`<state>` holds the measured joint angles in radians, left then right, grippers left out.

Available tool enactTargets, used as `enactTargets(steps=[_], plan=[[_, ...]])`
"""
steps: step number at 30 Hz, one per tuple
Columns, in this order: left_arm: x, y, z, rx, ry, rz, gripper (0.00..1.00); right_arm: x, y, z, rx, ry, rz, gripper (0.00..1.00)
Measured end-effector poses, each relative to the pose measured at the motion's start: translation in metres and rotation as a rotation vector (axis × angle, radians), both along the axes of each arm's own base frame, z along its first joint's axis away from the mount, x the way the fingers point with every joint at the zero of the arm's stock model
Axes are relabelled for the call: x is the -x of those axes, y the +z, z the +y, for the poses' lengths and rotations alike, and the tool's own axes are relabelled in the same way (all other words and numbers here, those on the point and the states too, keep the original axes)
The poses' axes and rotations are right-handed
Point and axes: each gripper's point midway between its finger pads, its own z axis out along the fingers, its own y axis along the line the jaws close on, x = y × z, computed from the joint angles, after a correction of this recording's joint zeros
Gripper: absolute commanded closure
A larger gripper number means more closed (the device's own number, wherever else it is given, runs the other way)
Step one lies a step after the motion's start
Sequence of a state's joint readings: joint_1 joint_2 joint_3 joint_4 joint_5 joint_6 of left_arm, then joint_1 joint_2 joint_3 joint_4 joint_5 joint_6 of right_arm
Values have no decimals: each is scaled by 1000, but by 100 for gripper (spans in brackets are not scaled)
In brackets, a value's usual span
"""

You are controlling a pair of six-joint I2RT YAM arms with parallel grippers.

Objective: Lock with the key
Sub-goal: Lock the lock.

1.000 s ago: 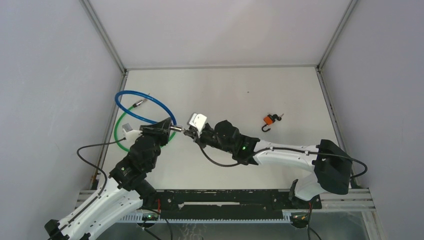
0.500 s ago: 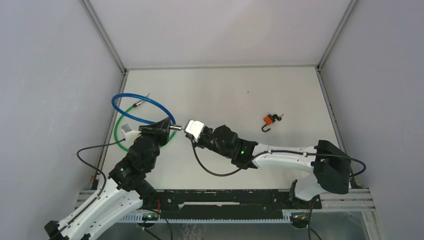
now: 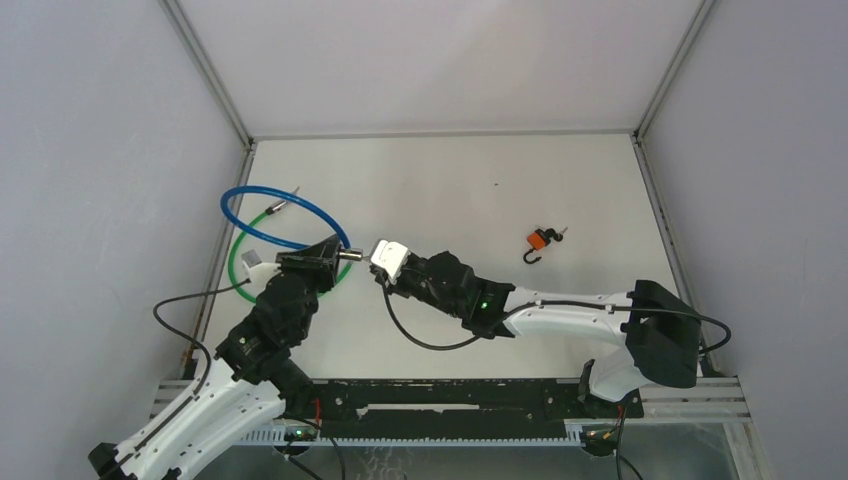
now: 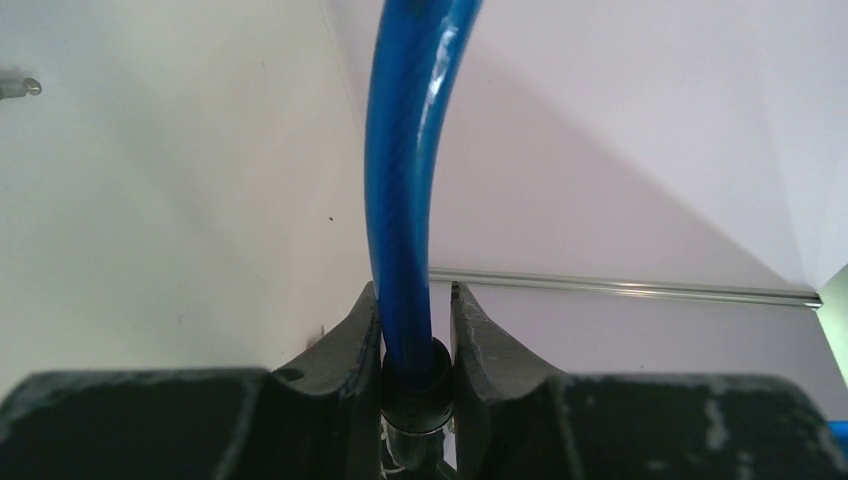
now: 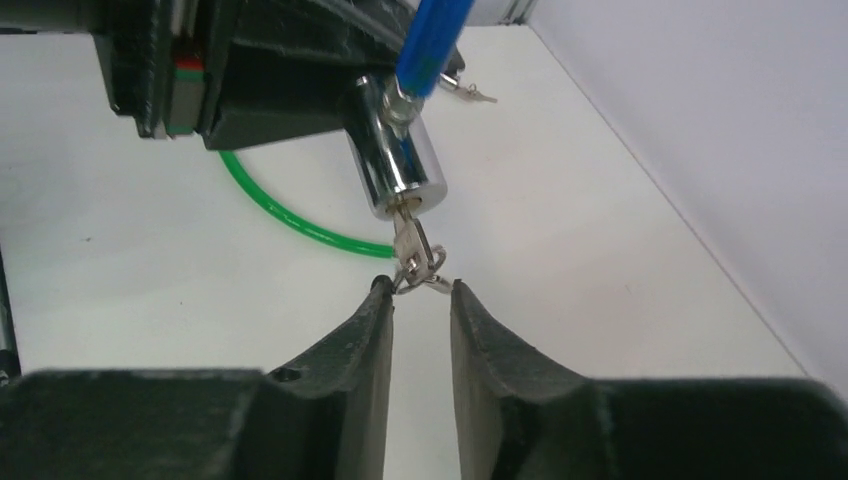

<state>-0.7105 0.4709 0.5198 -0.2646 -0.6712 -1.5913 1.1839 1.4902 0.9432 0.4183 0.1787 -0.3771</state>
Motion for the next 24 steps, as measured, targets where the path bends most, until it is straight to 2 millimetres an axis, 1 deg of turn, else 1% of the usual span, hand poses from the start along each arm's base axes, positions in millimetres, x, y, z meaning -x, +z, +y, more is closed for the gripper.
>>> enactTargets(steps=[6, 9, 11, 15, 17, 24], plan=[[1, 5, 3, 33, 10, -13, 100, -2, -13, -6, 32, -14, 44, 50], [1, 5, 3, 35, 11, -14, 100, -2, -21, -8, 46, -10, 78, 49], [2, 6, 3, 36, 11, -15, 100, -3, -26, -11, 57, -8, 106, 46], [2, 5, 3, 34, 11, -13, 100, -5, -32, -16, 69, 8, 159, 46], [2, 4, 3, 31, 11, -10, 100, -5, -30, -16, 66, 28, 184, 46], [2, 4, 3, 30, 12, -8, 100, 3, -4, -3, 13, 122, 220, 47]])
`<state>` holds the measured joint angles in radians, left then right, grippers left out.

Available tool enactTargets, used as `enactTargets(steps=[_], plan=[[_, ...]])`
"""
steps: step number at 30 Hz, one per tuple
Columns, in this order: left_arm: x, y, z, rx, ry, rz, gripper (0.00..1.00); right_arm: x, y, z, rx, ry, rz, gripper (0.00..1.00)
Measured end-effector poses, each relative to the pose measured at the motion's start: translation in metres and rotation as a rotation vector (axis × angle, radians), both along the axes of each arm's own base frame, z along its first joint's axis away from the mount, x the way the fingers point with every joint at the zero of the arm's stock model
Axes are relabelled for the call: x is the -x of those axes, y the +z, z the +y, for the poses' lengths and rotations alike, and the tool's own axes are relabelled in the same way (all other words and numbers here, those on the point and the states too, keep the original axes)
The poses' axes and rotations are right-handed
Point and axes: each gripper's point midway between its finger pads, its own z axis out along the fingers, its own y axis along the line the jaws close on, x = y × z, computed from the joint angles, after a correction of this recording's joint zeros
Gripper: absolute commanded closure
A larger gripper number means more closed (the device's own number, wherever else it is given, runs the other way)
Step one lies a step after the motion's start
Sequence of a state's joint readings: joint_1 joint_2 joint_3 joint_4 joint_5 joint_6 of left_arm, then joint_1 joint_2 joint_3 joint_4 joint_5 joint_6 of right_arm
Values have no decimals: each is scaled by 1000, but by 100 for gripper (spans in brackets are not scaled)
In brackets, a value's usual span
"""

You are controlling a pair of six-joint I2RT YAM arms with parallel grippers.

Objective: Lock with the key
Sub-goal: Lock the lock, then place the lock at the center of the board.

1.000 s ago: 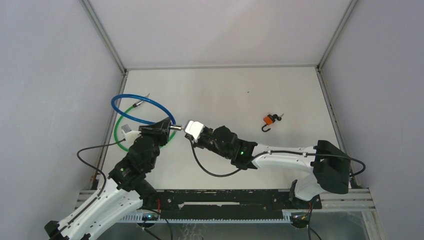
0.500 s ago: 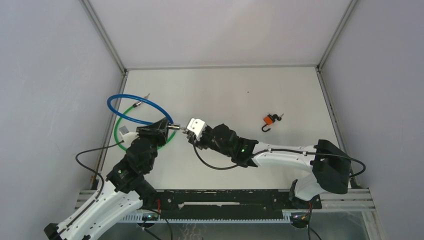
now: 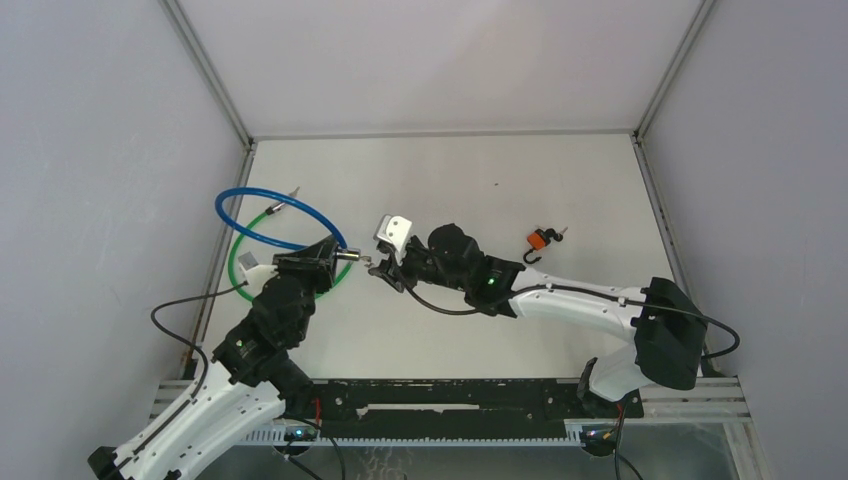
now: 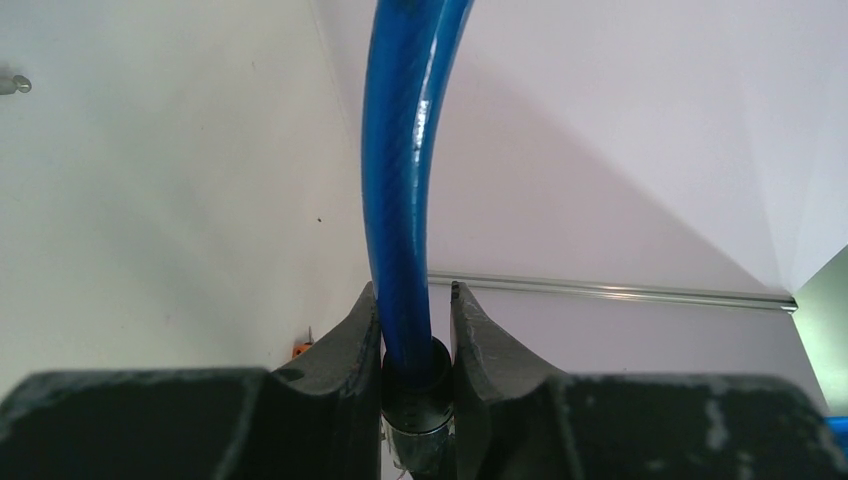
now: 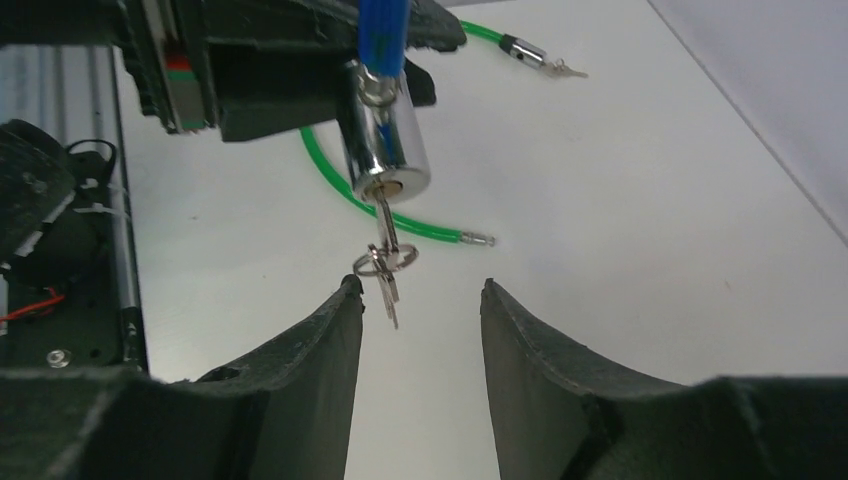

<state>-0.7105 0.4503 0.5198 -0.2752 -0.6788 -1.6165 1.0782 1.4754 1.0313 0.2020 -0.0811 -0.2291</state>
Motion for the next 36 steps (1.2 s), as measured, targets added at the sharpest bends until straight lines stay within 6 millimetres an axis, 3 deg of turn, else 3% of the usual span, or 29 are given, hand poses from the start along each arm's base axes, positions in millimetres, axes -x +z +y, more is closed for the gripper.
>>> enactTargets(steps=[6, 14, 19, 22, 24, 36], plan=[[0, -1, 0, -3, 0, 4, 100, 6, 19, 8, -40, 57, 17, 51], [1, -2, 0, -7, 0, 8, 100, 7, 41, 16, -80, 90, 26, 70], [2, -4, 2, -12, 1, 13, 100, 3, 37, 16, -75, 89, 41, 73], [2, -5, 2, -14, 4, 14, 100, 4, 32, 17, -65, 96, 53, 65], [2, -4, 3, -13, 6, 14, 100, 5, 29, 17, -57, 100, 64, 65], [2, -9, 3, -27, 7, 29, 100, 8, 23, 19, -45, 117, 87, 99]])
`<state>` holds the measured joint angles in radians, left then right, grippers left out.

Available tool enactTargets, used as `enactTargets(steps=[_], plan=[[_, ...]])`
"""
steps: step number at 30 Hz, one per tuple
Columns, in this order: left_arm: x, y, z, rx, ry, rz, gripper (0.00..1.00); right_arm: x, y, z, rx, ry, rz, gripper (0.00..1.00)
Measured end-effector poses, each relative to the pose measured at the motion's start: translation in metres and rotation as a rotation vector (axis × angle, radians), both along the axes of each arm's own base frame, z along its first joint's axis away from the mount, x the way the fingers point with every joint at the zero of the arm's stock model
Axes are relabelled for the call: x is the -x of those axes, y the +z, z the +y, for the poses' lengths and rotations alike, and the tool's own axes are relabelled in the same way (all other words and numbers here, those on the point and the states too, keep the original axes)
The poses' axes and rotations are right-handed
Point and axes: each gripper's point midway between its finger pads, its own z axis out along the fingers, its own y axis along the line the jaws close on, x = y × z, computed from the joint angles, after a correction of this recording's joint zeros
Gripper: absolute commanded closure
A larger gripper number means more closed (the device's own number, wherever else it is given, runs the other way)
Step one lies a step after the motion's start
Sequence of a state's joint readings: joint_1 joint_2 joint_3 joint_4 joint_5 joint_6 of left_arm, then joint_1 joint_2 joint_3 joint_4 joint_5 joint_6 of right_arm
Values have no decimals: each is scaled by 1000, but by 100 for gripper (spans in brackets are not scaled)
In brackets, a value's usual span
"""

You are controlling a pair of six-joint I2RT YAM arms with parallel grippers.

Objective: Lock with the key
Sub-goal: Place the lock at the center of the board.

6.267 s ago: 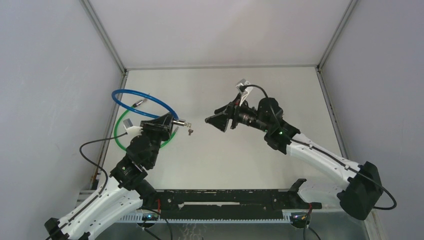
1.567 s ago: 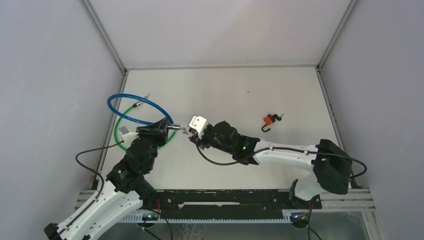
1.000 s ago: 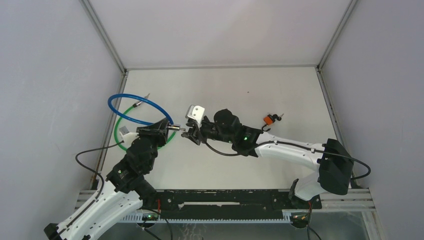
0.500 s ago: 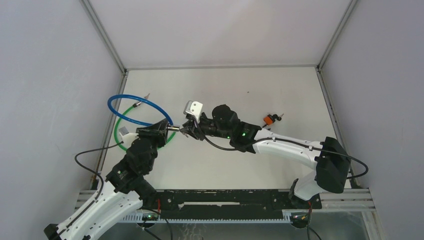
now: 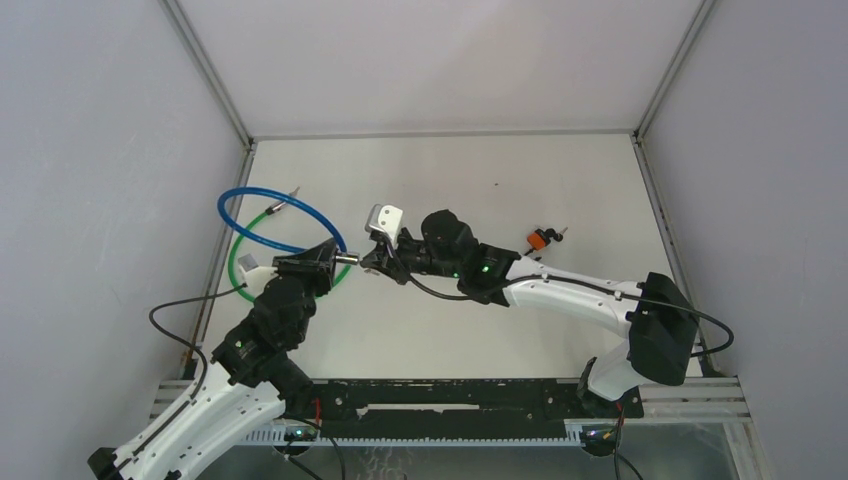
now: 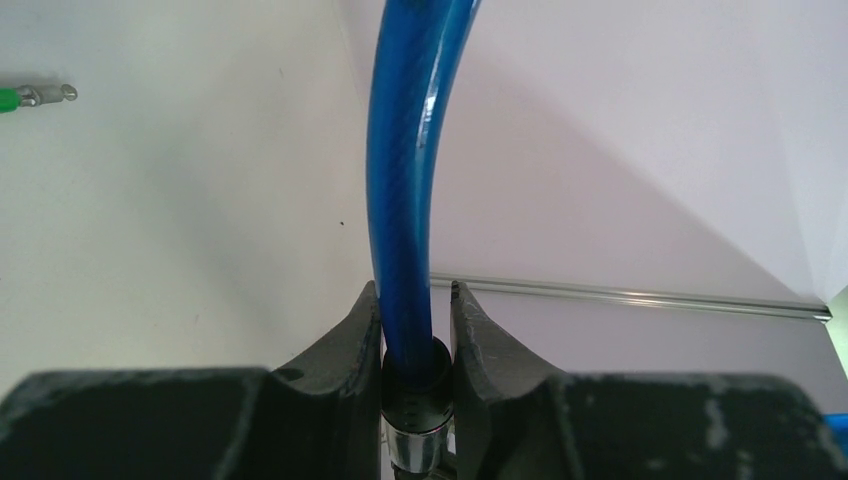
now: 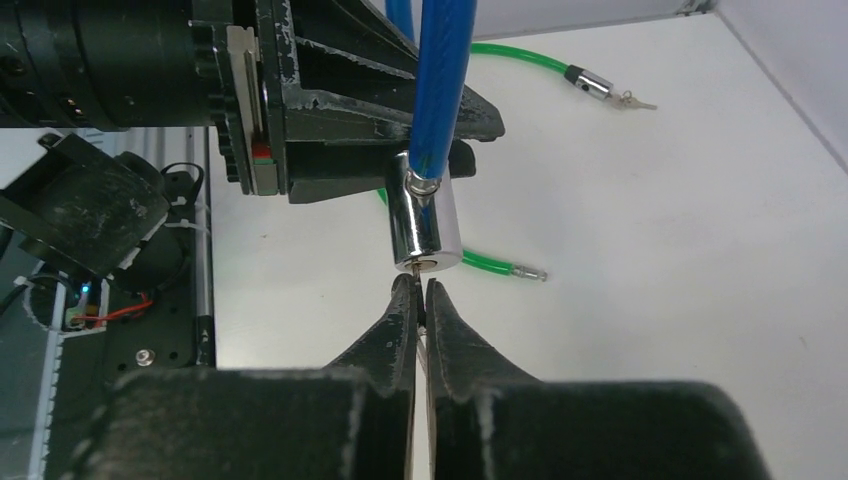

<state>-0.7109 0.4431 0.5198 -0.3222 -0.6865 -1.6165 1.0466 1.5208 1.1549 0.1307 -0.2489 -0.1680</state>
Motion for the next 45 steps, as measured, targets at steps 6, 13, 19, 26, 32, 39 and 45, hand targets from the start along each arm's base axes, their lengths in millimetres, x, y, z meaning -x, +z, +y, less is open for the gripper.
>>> enactTargets(steps=[6, 13, 19, 26, 32, 39, 45], plan=[[0, -3, 2, -10, 11, 8, 100, 2, -2, 4, 9, 19, 11, 100], [0, -5, 3, -17, 12, 15, 100, 2, -5, 3, 17, 26, 22, 100], [2, -6, -2, -15, -13, 21, 100, 3, -9, -6, -9, -8, 27, 100], [2, -9, -7, -20, -34, 32, 100, 11, -22, -31, -20, -67, 66, 100], [-2, -2, 0, -10, 12, 4, 100, 22, -59, -66, 46, -141, 137, 100], [-16, -12, -14, -167, -34, 85, 100, 15, -63, -126, -29, -333, 283, 100], [-36, -14, -46, -334, -171, 144, 100, -2, -62, -204, -132, -583, 379, 100]])
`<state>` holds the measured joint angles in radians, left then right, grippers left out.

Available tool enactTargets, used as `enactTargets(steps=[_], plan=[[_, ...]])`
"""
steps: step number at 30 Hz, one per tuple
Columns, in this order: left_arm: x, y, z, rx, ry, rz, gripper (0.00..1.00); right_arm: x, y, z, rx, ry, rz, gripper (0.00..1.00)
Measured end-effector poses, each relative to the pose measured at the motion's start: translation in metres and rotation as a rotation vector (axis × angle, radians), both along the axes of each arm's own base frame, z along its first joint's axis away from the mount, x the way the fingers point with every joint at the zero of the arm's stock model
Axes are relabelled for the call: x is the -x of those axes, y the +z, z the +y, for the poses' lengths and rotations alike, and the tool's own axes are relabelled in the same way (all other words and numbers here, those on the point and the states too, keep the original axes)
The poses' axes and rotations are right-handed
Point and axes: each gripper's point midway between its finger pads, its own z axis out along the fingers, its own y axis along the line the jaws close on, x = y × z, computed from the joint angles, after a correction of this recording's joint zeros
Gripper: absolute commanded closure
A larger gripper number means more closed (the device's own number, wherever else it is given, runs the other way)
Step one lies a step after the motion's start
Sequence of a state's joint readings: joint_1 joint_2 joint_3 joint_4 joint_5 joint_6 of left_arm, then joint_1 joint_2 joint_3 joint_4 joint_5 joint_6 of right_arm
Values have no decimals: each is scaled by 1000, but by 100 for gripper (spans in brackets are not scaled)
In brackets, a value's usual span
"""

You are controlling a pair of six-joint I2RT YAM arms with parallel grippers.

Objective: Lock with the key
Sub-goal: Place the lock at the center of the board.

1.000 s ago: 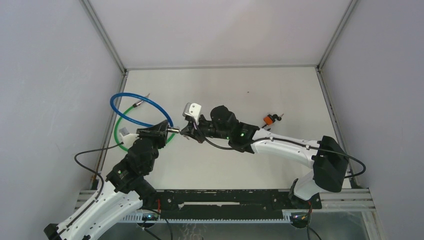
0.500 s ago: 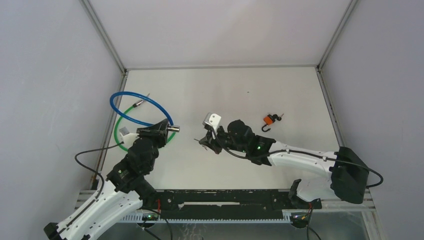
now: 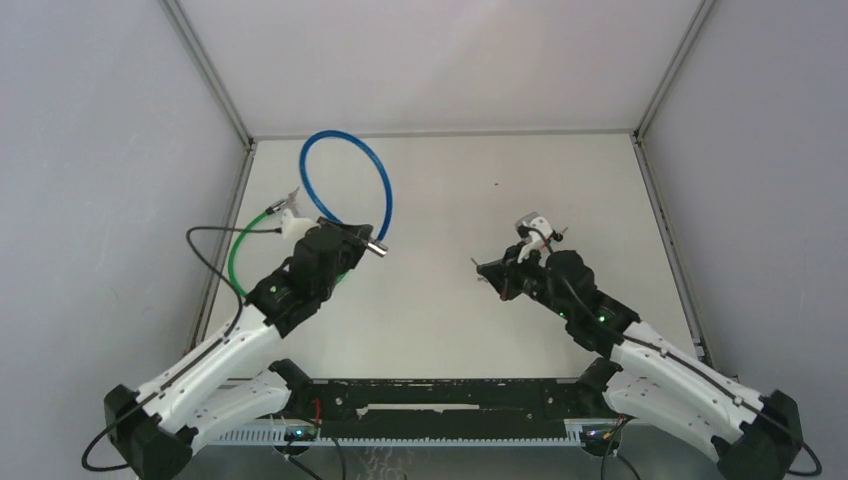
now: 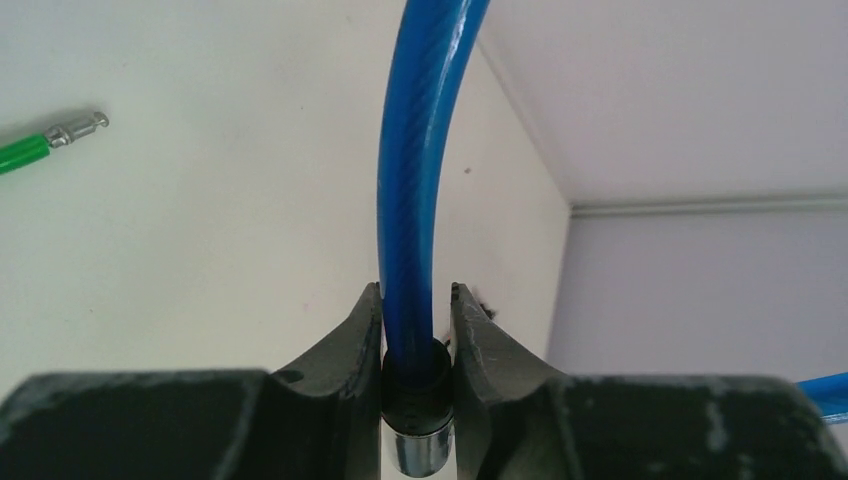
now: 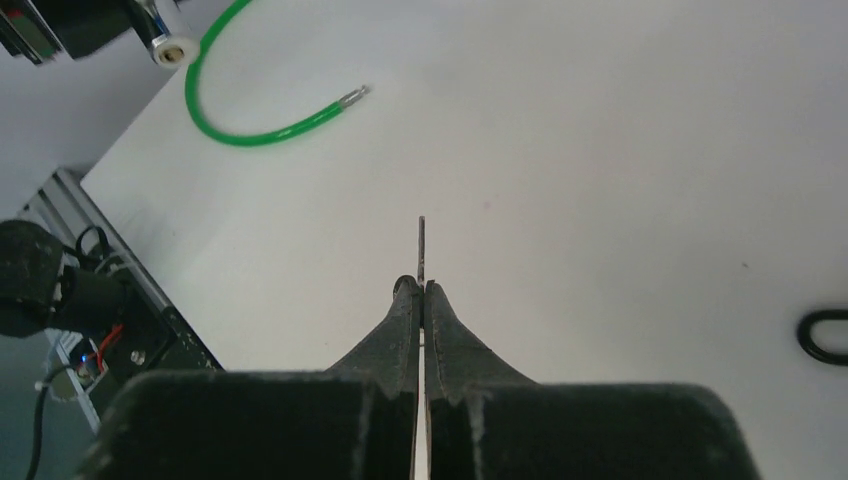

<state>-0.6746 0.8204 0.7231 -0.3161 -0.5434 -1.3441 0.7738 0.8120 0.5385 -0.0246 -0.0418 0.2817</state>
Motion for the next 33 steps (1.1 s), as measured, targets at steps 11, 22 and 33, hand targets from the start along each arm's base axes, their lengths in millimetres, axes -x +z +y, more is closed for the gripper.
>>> enactTargets(steps=[11, 22, 33], plan=[[-49, -40, -60, -312, -299, 161, 100, -7, 3, -50, -34, -167, 65, 100], [-129, -95, -107, -523, -380, 316, 100, 0, -11, -48, -33, -163, 155, 100], [-171, -150, -132, -608, -415, 427, 100, 2, -15, -49, -31, -167, 177, 100]])
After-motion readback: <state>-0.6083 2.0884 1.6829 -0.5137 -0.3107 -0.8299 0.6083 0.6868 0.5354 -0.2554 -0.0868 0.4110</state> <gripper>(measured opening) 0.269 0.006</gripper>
